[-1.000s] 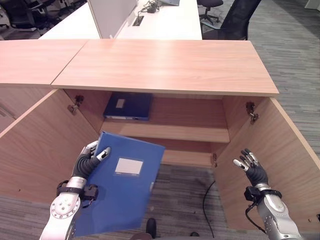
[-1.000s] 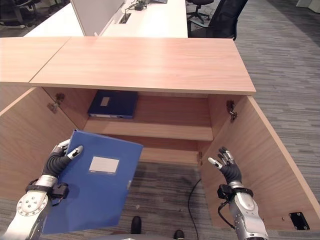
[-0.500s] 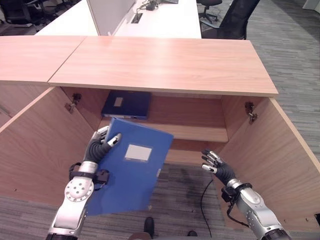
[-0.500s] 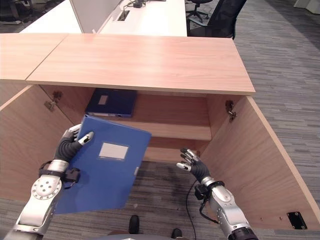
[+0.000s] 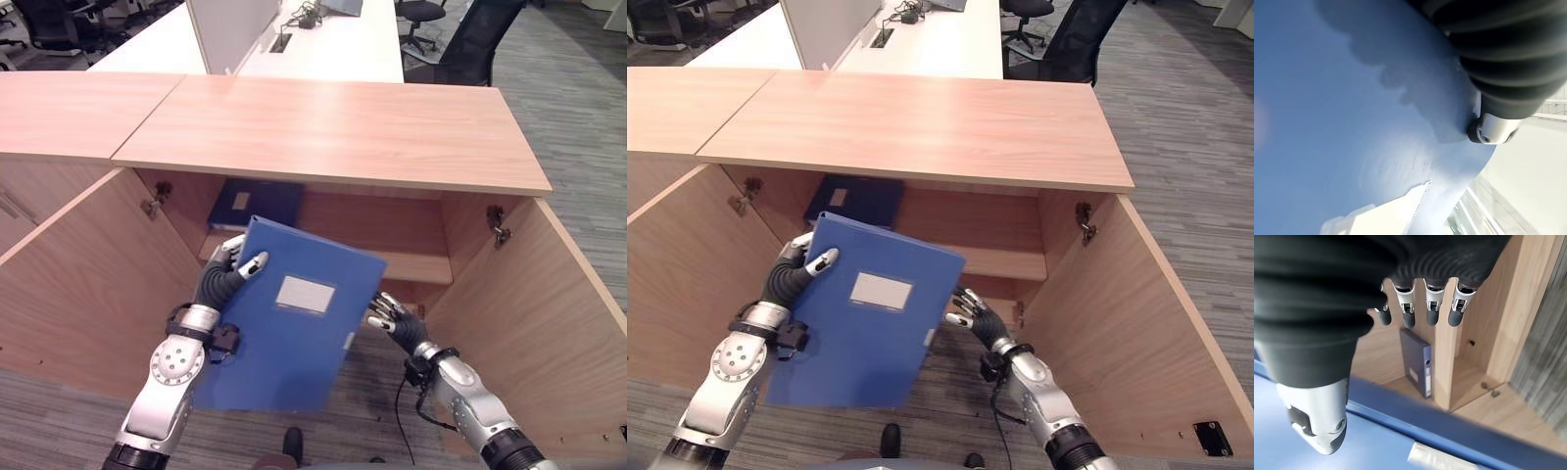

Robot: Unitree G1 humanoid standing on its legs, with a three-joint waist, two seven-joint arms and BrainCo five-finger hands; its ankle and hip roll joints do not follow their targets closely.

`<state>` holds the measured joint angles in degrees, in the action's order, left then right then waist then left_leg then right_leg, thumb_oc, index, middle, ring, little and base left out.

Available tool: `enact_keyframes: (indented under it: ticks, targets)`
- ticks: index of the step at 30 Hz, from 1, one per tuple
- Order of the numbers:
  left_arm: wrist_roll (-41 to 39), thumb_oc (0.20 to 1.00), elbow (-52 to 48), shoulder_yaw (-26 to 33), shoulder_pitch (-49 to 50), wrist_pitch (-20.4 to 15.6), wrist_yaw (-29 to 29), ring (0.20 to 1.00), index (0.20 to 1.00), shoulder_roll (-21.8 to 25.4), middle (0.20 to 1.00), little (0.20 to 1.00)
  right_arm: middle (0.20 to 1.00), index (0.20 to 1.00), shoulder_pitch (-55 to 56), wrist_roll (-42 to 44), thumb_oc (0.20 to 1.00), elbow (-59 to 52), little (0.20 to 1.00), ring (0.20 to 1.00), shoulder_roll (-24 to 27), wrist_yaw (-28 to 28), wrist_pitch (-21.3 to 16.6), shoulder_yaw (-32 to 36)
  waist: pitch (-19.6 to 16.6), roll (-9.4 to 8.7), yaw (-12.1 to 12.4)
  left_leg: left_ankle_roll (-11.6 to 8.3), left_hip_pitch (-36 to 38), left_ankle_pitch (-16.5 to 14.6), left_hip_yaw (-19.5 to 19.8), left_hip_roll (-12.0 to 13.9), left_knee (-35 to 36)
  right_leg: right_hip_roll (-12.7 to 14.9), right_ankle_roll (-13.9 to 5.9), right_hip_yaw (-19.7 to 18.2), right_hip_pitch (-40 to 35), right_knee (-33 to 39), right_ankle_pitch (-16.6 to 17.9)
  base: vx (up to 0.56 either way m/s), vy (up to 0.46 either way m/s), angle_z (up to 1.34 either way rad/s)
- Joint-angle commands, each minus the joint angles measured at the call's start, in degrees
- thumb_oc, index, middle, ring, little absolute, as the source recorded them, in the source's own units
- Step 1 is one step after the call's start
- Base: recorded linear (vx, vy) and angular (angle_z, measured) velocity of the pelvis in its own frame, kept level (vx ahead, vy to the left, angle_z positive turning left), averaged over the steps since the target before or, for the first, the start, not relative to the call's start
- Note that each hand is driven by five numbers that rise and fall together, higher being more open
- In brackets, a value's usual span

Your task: Put the empty folder in the office cabinet

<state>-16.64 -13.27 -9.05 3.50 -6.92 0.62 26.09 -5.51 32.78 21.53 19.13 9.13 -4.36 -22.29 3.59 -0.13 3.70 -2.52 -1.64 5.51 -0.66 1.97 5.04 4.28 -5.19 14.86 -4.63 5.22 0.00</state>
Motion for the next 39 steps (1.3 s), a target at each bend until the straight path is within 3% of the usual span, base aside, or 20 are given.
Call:
enact_keyframes:
  ticks: [1,16,22,24,26,30,31,32,33,38,39]
  targets:
    - [-4.71,0.2,-2.94,-0.44,-5.82,-4.08,-0.27,0.2,0.2,-0.21,0.2,0.2,1.0,1.0,-5.27,4.31,1.0,0.71,1.0,1.0,-3.13,-1.13,-2.42,-2.57,-1.82,-2.28,0.14,0.19,0.54,-5.05,-1.03,-1.69,-0.04,-0.06,-1.3,-0.32,2.49,-0.22,0.22,0.0,0.0,0.0]
    - [-6.94,0.2,-0.85,-5.98,-11.4,-4.05,-0.83,0.2,0.2,-1.54,0.2,0.2,1.0,1.0,-7.87,11.83,1.0,-1.8,1.0,1.0,-5.65,2.71,-1.94,-8.64,-1.61,-2.69,0.17,-0.14,0.31,-4.7,-0.7,-1.53,-0.04,-0.4,-1.02,0.11,2.52,-0.22,0.23,0.0,0.0,0.0]
    - [-17.3,0.2,-3.6,-9.06,-12.75,-3.48,-5.88,0.2,0.2,-2.38,0.2,0.2,1.0,1.0,-4.66,15.44,1.0,-3.39,1.0,1.0,-4.69,7.85,1.37,-12.67,-1.53,-2.69,-0.46,-0.28,0.18,-4.44,-0.88,-1.28,-0.04,-0.62,-0.98,0.04,2.82,-0.22,0.3,0.0,-0.001,0.01]
    - [-19.12,0.2,-4.59,-12.01,-15.81,-3.13,-6.57,0.2,0.2,-2.36,0.2,0.2,1.0,1.0,-6.72,14.3,1.0,5.31,1.0,1.0,-9.25,6.79,1.22,-16.25,-1.63,-2.49,-0.34,-0.31,0.23,-4.38,-0.61,-1.28,-0.04,-0.65,-0.9,0.22,2.69,-0.22,0.23,0.0,0.0,0.0]
    - [-22.41,0.2,-6.92,-12.2,-16.49,-3.16,-8.19,0.2,0.2,-1.12,0.2,0.2,1.0,1.0,-8.32,14.24,1.0,5.61,1.0,1.0,-8.97,6.66,1.23,-15.39,-1.5,-2.47,-0.21,-0.38,0.11,-4.32,-0.36,-1.33,-0.04,-0.67,-0.91,0.39,2.68,-0.22,0.19,0.0,0.0,0.0]
    - [-32.16,0.2,-5.95,-17.58,-16.33,-0.19,-14.23,0.2,0.2,-2.16,0.2,0.2,1.0,1.0,-8.89,15.42,1.0,4.54,1.0,1.0,-8.04,8.26,1.4,-16.23,-1.56,-2.37,-0.52,-0.4,0.14,-4.25,-0.51,-1.23,-0.04,-0.74,-0.93,0.42,2.69,-0.22,0.2,0.0,0.0,0.0]
    - [-35.43,0.2,-3.91,-20.21,-17.95,0.86,-15.52,0.2,0.2,-2.7,0.2,0.2,0.514,0.514,-9.25,16.24,0.514,4.14,0.514,0.514,-7.97,9.13,1.61,-17.09,-1.57,-2.33,-0.88,-0.38,0.26,-4.31,-0.57,-1.2,-0.04,-0.8,-0.9,0.4,2.63,-0.25,0.16,0.0,0.0,0.0]
    - [-35.45,0.2,-3.84,-20.23,-18.01,0.82,-15.55,0.2,0.2,-2.72,0.2,0.2,0.514,0.514,-9.27,16.25,0.514,4.14,0.514,0.514,-7.95,9.14,1.61,-17.07,-1.54,-2.32,-0.86,-0.38,0.28,-4.31,-0.57,-1.2,-0.04,-0.8,-0.9,0.4,2.61,-0.25,0.16,0.0,0.0,0.0]
    - [-37.06,0.2,-2.91,-21.4,-18.83,1.39,-15.82,0.2,0.2,-3.11,0.2,0.2,0.2,0.2,-9.49,17.0,0.2,3.96,0.2,0.2,-7.98,9.32,1.69,-17.48,-1.5,-2.29,-1.1,-0.38,0.34,-4.29,-0.6,-1.23,-0.04,-0.83,-0.88,0.35,2.57,-0.28,0.16,0.0,0.0,0.0]
    - [-39.28,0.2,-0.64,-23.09,-19.83,2.07,-16.03,0.2,0.2,-2.86,0.2,0.2,0.2,0.2,-8.14,21.56,0.2,2.13,0.2,0.2,-8.26,10.42,1.4,-17.5,-1.65,-2.07,-1.86,-0.38,0.53,-4.27,-0.71,-1.16,-0.04,-1.0,-0.85,0.23,2.6,-0.38,0.11,0.0,0.0,0.0]
    - [-39.57,0.341,-0.36,-23.28,-19.72,2.34,-16.06,0.341,0.341,-2.7,0.341,0.341,0.2,0.2,-7.77,22.43,0.2,1.9,0.2,0.2,-8.44,10.51,1.48,-17.3,-1.69,-2.01,-1.97,-0.39,0.54,-4.27,-0.76,-1.14,-0.04,-1.0,-0.85,0.19,2.59,-0.39,0.1,0.0,0.0,0.0]
